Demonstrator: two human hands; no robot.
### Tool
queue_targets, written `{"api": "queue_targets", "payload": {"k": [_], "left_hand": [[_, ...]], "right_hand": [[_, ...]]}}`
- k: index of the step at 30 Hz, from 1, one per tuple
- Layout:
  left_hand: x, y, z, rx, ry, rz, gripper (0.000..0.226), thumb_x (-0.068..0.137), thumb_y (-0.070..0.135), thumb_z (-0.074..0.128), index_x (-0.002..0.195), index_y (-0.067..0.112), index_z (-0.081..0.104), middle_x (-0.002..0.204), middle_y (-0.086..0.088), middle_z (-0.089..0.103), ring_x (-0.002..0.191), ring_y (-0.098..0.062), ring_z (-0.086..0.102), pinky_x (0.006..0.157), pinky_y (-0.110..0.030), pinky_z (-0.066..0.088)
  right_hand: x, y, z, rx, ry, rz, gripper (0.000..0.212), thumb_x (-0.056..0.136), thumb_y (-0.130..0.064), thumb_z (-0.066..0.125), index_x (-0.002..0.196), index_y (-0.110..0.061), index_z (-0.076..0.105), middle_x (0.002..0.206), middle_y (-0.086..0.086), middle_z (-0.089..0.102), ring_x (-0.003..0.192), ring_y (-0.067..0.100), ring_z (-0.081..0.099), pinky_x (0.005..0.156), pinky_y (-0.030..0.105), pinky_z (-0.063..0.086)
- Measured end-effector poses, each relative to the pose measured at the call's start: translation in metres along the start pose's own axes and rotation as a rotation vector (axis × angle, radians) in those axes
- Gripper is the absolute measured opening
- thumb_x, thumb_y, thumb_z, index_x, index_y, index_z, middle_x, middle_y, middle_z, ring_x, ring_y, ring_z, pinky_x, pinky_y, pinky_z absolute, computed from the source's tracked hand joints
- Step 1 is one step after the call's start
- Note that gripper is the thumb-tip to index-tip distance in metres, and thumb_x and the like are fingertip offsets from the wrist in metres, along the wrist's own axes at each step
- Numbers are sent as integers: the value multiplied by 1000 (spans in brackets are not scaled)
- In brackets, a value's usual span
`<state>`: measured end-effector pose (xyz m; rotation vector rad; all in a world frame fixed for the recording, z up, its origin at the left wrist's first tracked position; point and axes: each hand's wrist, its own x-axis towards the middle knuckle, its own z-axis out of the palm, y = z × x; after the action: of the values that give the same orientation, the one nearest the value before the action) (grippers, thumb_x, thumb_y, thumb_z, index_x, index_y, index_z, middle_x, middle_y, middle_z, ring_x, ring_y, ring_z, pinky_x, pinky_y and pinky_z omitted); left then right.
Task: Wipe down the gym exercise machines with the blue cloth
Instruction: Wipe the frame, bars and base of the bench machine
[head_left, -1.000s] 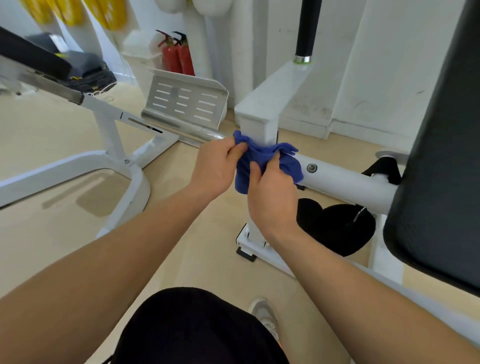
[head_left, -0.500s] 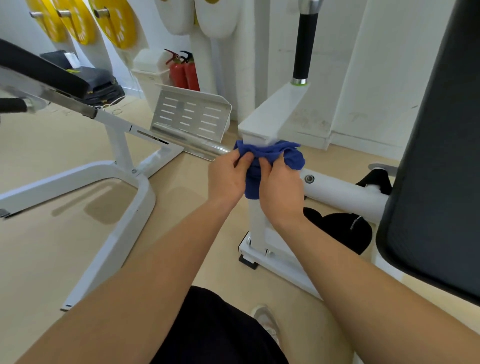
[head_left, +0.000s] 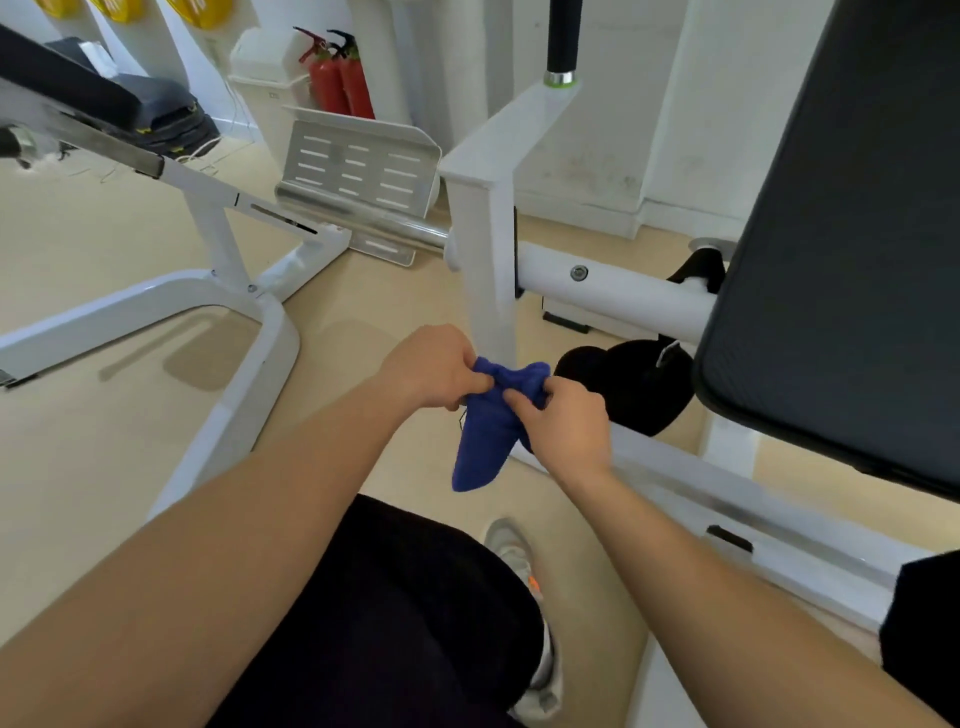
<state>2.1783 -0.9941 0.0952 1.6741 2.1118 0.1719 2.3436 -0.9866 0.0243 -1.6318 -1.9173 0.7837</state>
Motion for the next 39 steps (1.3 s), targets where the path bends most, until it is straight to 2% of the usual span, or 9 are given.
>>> {"api": "queue_targets", "payload": {"k": [5,11,16,21,26,29,33,36,39], "left_hand": [[-6,33,59,114,-68,38,19,75,33,62,69,16,66,66,-1,69,69,-21,66,65,-36,55],[22,52,124,-40,-145,32,21,77,35,66,69,16,64,69,0,62,70,-19,60,65,-32,48],[55,64,163,-435,-67,15,27,69,35,65,68,8,60,73,6,71,73,-18,64,70,-35,53],[84,69,191,-643,-37,1,31,68,32,63,58,16,39,55,3,36,57,-15,36,57,-34,33],[106,63,209,-430,-1,43,32,83,42,67,68,16,55,64,5,57,62,-13,53,59,-32,42],[120,63,209,-282,85,116,31,83,48,67,96,19,66,95,4,67,91,-16,59,75,-30,47],[142,64,216,-22,142,200,49,87,43,62,127,16,53,123,-7,52,118,-29,41,88,-40,45],[165,70,212,70,142,198,57,89,40,58,138,14,44,131,-11,45,122,-34,37,90,-42,44],[174,77,209,162,71,167,51,88,40,55,132,15,50,127,-12,48,119,-34,39,89,-43,42]], "right_hand": [[-36,60,-11,-202,-53,70,54,84,-69,57,62,-21,49,60,-4,55,60,19,55,49,29,33],[-27,125,-24,-116,-53,115,40,79,-58,71,62,-26,53,92,-1,52,81,16,53,61,30,39],[1,143,-27,-1,4,124,40,82,-38,72,60,-22,43,61,-6,49,56,9,46,51,29,32],[33,163,-31,-14,18,129,41,82,-36,71,62,-18,40,57,-3,44,55,13,42,52,34,34],[53,189,-33,-122,-65,122,41,88,-48,64,74,-13,45,69,6,52,65,23,51,61,38,39],[67,194,-36,-210,-101,86,26,92,-44,58,99,-20,52,95,5,61,88,29,57,73,39,44],[87,191,-31,-320,-193,-25,56,97,-32,51,151,-30,33,146,9,44,127,35,47,100,41,40],[107,180,-26,-304,-220,2,67,102,-27,46,159,-27,12,158,14,28,140,35,34,112,41,30],[118,171,-22,-242,-203,79,59,102,-25,45,156,-19,24,155,15,33,139,33,35,111,36,28]]}}
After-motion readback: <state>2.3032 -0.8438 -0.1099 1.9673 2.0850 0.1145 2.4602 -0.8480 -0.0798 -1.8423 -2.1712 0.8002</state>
